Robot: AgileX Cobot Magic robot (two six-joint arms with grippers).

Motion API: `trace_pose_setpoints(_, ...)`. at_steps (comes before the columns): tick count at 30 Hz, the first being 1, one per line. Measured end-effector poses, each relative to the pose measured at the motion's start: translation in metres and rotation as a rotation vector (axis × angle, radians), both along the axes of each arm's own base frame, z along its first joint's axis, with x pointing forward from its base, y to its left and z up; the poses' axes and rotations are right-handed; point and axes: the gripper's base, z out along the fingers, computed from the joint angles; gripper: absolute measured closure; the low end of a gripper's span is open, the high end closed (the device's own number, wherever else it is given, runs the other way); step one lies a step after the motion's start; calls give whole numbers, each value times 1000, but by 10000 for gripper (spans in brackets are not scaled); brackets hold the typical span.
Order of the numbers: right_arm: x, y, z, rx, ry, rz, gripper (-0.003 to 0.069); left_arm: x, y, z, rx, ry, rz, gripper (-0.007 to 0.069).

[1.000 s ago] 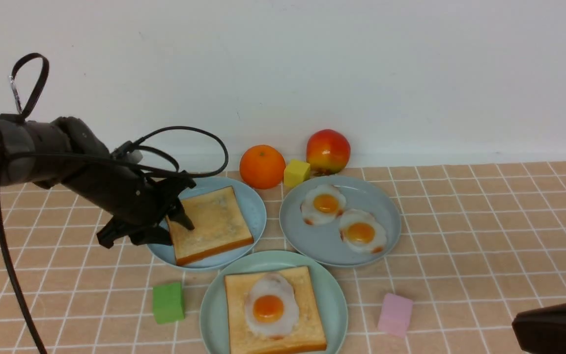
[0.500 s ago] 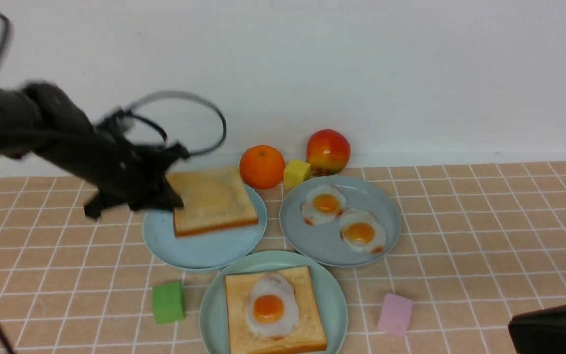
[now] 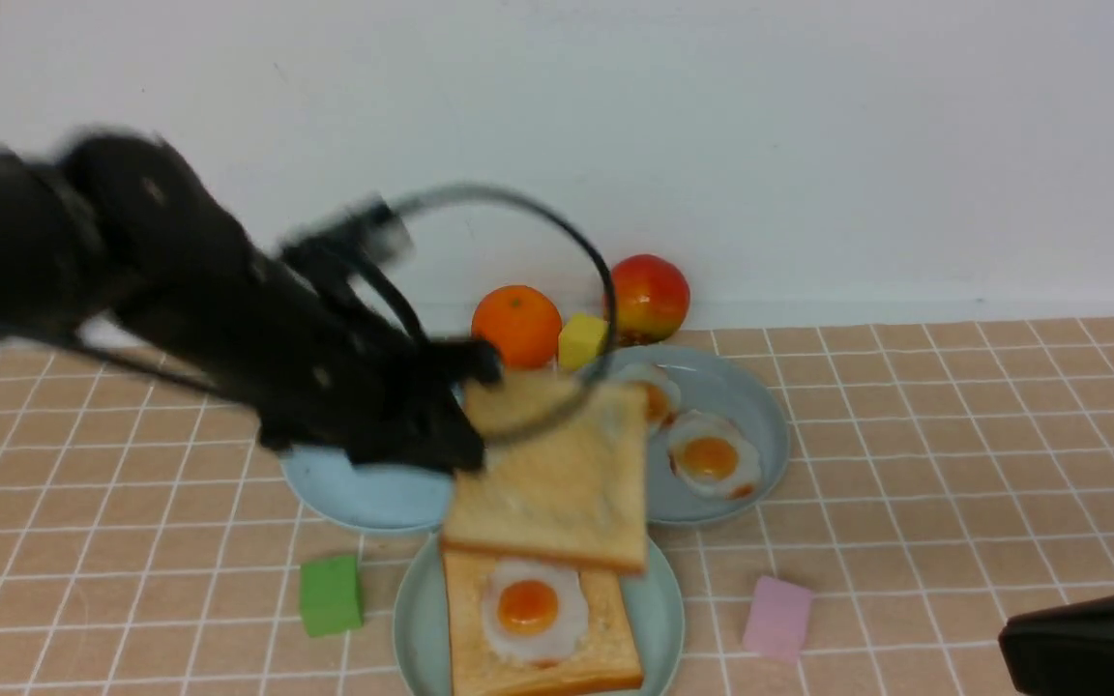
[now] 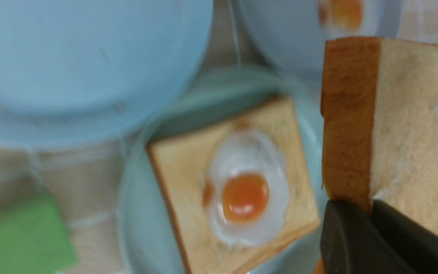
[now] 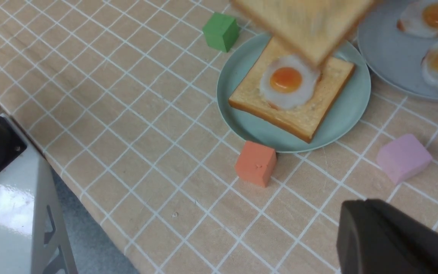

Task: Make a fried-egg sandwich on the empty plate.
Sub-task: Use the left arm to place a slice of bread on the fried egg in the middle

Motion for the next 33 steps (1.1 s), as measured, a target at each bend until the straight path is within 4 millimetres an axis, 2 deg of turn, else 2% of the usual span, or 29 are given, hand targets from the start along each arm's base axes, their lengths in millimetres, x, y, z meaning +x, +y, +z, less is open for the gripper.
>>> trace_pose_setpoints(3,0,0,0,0,-1,0,648,-6,-5,-23,3,18,38,615)
trace_pose_setpoints(7,0,0,0,2,-2,-1,644,-8,-2,-48,17,52,96,615)
trace_pose_setpoints(14,0,0,-1,1,-1,-2,636,-6,-1,-68,39,91,118,594)
trace_pose_setpoints(19,0,0,-1,1,-1,-2,629,-6,-1,-68,38,83,124,529)
trace_pose_setpoints(26,0,0,-1,-3,-3,-3,618,-12,-1,-64,46,123,69,335)
trace_pose_setpoints(28,1,-1,-1,-10,-7,-4,617,-14,-1,-59,46,110,60,310)
trace_pose_setpoints(29,1,-1,-1,-16,-11,-5,617,-15,0,-54,43,97,57,297)
trace_pose_setpoints(30,2,-2,-2,-37,-25,-9,616,-18,1,-41,29,61,53,280)
trace_pose_setpoints(33,4,-5,-3,-75,-45,-30,613,-27,4,-16,2,-1,41,274)
